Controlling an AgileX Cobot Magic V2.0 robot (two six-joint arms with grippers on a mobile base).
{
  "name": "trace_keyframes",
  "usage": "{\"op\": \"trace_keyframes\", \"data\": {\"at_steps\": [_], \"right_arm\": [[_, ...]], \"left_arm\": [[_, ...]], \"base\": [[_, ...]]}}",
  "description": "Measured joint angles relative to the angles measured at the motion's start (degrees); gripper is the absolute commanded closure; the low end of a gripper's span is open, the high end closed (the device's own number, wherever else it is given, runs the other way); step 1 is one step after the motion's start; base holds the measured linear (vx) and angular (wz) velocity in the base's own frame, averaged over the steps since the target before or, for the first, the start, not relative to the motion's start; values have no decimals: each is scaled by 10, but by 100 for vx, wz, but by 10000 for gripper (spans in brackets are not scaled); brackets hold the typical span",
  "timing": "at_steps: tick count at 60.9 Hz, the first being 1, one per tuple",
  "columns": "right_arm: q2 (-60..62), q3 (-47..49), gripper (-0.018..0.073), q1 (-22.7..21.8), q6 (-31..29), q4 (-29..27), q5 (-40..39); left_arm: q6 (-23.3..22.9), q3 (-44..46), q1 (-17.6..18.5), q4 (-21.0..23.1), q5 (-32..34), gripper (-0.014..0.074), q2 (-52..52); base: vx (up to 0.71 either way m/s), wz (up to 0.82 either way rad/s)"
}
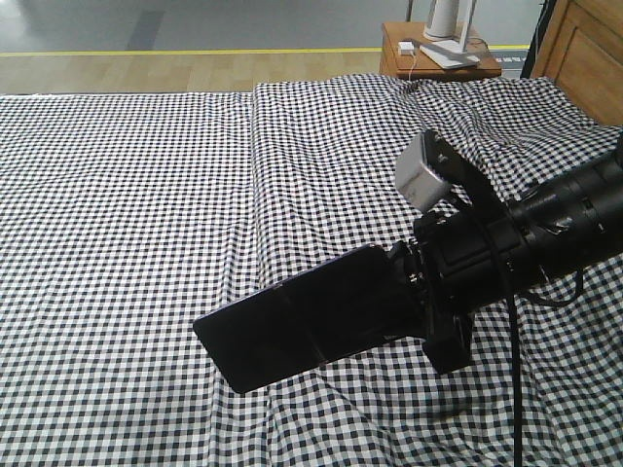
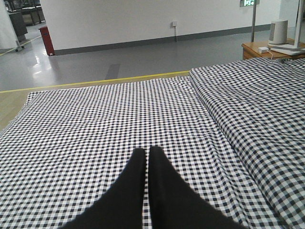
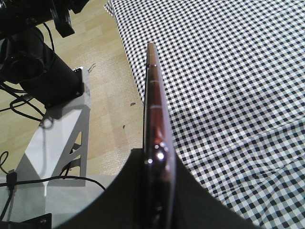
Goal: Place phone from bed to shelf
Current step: 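Hold the phone raised in the right gripper while turning away from bed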
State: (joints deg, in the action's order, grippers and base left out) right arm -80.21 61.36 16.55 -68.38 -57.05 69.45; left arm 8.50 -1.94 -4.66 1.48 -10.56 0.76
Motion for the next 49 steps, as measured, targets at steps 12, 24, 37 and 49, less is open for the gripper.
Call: {"op": "trace_keyframes", "data": {"at_steps": [12, 24, 37, 49], "right_arm": [[0, 0, 562, 0, 0, -1, 0], [0, 0, 562, 0, 0, -2, 0], [0, 0, 562, 0, 0, -2, 0], [0, 0, 562, 0, 0, -2, 0]], "left_arm": [[0, 0, 0, 0, 0, 595, 0], [0, 0, 0, 0, 0, 595, 0], [0, 0, 0, 0, 0, 595, 0], [0, 0, 0, 0, 0, 595, 0]], "base": [[0, 0], [0, 2], [-1, 5], [-2, 8]]}}
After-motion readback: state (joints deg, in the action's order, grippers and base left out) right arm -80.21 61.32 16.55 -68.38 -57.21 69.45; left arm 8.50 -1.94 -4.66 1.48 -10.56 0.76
